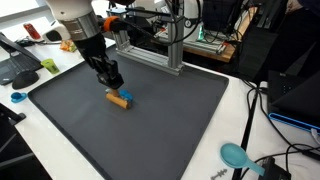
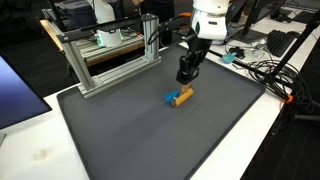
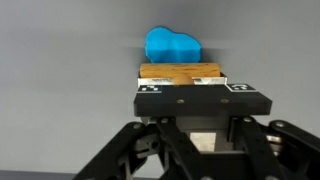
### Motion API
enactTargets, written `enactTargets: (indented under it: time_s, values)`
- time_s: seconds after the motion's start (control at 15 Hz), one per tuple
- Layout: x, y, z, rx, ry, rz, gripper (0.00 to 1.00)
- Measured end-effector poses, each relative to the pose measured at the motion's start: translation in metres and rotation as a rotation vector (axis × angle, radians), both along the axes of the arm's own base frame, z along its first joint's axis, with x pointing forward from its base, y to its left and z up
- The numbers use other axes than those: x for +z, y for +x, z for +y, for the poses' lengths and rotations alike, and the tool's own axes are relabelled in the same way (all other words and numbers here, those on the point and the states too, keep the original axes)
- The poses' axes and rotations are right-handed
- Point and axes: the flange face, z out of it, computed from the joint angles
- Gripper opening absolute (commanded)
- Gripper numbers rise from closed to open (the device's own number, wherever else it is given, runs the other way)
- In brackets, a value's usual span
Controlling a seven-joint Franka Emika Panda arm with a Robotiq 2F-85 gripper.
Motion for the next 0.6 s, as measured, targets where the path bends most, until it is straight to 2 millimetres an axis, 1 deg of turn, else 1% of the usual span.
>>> enactTargets:
  time_s: [0.6]
  values:
    - [0.0013, -0.0048, -0.0066, -0.020, 0.020, 0.060, 0.22]
